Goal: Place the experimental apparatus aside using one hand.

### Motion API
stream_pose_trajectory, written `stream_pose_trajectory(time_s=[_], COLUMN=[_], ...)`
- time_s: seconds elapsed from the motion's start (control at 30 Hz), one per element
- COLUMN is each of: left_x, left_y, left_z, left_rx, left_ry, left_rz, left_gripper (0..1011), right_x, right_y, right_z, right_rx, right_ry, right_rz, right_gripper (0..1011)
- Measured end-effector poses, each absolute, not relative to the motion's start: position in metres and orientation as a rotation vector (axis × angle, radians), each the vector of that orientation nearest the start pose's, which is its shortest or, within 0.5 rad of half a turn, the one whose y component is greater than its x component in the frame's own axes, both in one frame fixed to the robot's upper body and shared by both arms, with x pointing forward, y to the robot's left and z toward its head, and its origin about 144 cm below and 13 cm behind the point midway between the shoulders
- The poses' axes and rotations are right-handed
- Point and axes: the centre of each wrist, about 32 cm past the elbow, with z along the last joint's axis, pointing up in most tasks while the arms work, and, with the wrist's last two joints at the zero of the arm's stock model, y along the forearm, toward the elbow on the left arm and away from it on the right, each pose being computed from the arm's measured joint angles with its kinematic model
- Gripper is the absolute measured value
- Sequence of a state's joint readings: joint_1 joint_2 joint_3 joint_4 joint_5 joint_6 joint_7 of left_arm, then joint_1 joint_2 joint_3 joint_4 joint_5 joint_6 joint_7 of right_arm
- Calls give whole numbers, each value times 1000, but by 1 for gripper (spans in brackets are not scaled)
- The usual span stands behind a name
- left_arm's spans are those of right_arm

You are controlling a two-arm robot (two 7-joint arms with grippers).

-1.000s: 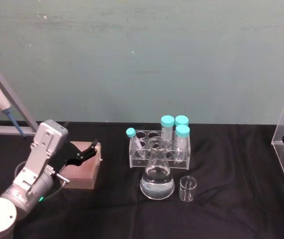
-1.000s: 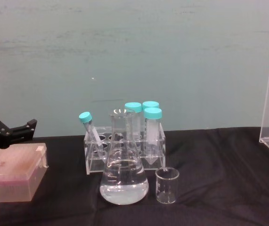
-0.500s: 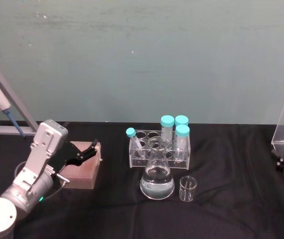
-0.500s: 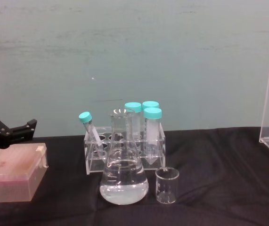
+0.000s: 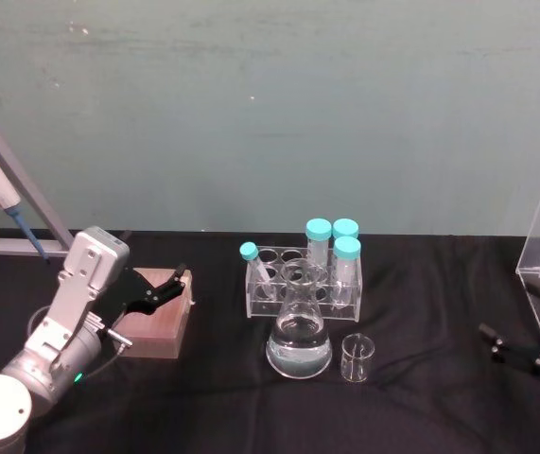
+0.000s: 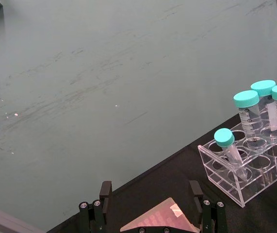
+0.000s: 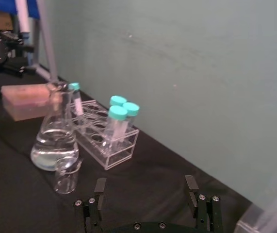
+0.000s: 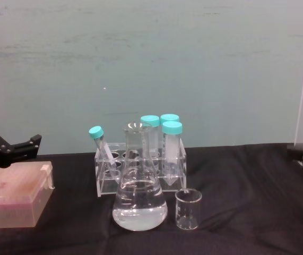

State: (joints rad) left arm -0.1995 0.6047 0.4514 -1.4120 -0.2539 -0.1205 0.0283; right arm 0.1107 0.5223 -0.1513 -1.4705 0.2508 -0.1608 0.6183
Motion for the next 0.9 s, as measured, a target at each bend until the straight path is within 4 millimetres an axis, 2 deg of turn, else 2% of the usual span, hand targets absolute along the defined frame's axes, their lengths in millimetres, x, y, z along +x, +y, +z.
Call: stream_pose_trajectory(time_s=[0.33, 0.9], left_x=[489, 489], left_y=[310, 310], left_z=[1140, 1140], left_rx=[304, 305], left_ry=[-285, -285], left_rz=[1248, 1248], left_gripper=[1000, 1000], right_x=[503, 540], right_y=[-341, -330], right_z=[1161, 1158], right_rx=[-218, -229], right_ry=[-217, -182], right_rz=[-748, -611], right_gripper=[1000, 1000])
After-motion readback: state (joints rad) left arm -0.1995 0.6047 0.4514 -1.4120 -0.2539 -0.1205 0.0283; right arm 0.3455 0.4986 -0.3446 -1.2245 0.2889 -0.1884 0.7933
